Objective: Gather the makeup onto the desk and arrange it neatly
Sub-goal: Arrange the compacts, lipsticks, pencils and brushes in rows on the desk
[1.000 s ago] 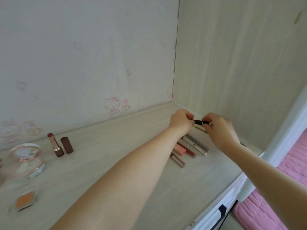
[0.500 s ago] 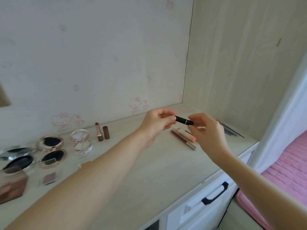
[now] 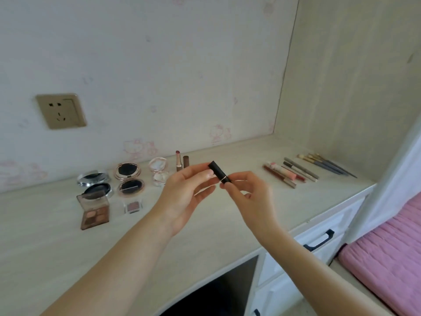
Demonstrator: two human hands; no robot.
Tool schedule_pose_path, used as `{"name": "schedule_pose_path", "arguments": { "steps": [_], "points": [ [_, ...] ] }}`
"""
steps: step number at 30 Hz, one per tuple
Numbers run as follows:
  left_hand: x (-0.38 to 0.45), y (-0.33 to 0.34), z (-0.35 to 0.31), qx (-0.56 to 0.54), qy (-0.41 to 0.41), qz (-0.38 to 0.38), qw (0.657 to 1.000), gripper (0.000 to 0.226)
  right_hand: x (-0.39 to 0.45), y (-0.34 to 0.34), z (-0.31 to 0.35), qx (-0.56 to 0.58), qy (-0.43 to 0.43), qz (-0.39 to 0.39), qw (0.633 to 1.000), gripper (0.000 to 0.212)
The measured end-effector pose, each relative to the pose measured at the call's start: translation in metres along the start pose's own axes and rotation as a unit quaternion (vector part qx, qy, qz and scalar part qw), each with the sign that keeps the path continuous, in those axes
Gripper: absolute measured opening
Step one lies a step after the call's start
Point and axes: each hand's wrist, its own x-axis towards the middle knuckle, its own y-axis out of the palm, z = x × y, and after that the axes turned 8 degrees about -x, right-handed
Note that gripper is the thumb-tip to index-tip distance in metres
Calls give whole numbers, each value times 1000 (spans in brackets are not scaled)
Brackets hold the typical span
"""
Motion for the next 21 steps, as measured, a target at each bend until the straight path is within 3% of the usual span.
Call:
{"name": "schedule_pose_path", "arguments": {
  "steps": [7,14,21],
  "points": [
    [-39,-64,-7,81,25,-70,994,14,-32,59,19,44,15,98,994,6],
    [-60,-105,-15,78,68,-73,992,16,-49,108,34,88,46,179,979,5],
    [-61,-131,-22,92,78,-124,985,14,-51,142,44,79,53,215,972,5]
  ]
}}
